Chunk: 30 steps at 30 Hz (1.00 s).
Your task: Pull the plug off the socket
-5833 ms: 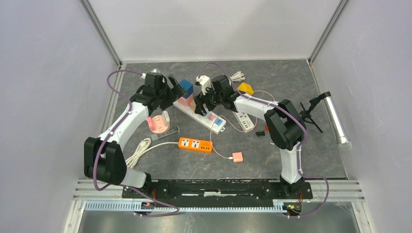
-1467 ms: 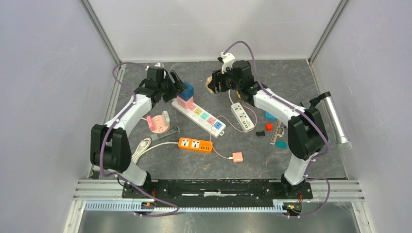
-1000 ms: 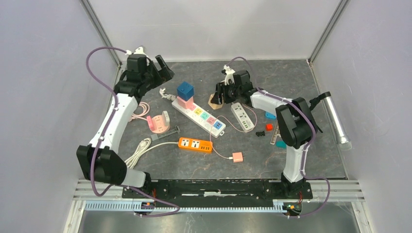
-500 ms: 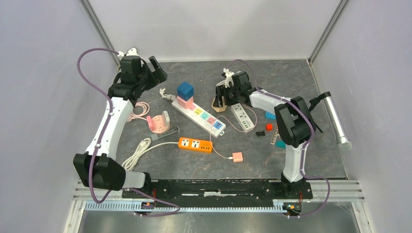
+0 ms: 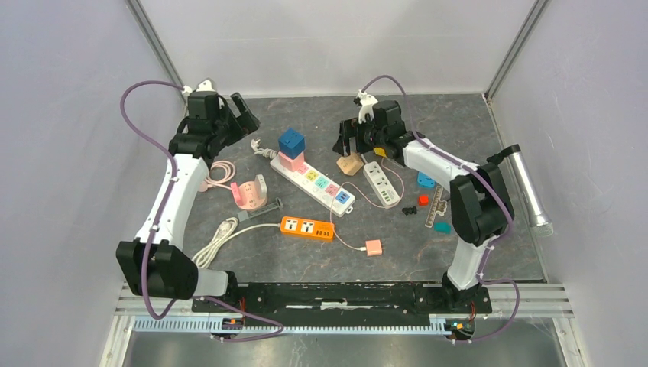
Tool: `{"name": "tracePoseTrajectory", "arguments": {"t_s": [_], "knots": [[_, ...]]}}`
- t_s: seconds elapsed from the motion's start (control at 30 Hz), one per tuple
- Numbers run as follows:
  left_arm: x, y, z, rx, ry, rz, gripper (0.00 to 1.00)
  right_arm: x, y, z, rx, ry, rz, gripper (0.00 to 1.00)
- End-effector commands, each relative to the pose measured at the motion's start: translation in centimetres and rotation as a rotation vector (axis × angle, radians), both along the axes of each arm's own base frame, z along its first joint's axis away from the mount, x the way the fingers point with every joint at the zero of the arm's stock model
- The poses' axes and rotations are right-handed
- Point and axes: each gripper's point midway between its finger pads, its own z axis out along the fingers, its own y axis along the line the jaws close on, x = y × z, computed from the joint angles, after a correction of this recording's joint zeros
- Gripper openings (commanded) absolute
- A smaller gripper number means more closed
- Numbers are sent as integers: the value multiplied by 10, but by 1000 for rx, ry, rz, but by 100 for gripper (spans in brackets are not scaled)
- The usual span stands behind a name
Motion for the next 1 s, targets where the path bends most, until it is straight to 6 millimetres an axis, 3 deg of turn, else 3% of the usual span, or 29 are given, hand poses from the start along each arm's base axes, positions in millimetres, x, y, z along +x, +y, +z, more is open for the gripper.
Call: {"name": "tracePoseTrajectory", "arguments": {"t_s": [0.0,0.27,0.43,0.53,0.67,0.77,0.87,0.97], "knots": [[-8,-4,-1,-20,-1,-32,100,10,22,73,124,-196,66,97],[-19,-15,-44,-95,142,-36,100,6,77,121,192,-342,160,97],[-16,-26,-60,-168,202,-46,100,15,109,133,198,-381,129,98],[-14,-32,-68,-207,232,-46,99,19,127,130,177,-393,138,98],[-14,-46,-81,-285,256,-79,97,21,146,110,124,-382,185,98],[-18,-50,-93,-318,280,-83,94,23,148,91,53,-379,188,98],[-24,-45,-99,-303,313,-76,93,27,145,74,18,-331,152,98],[-27,-27,-102,-258,322,-47,93,23,153,62,29,-302,181,98]]}}
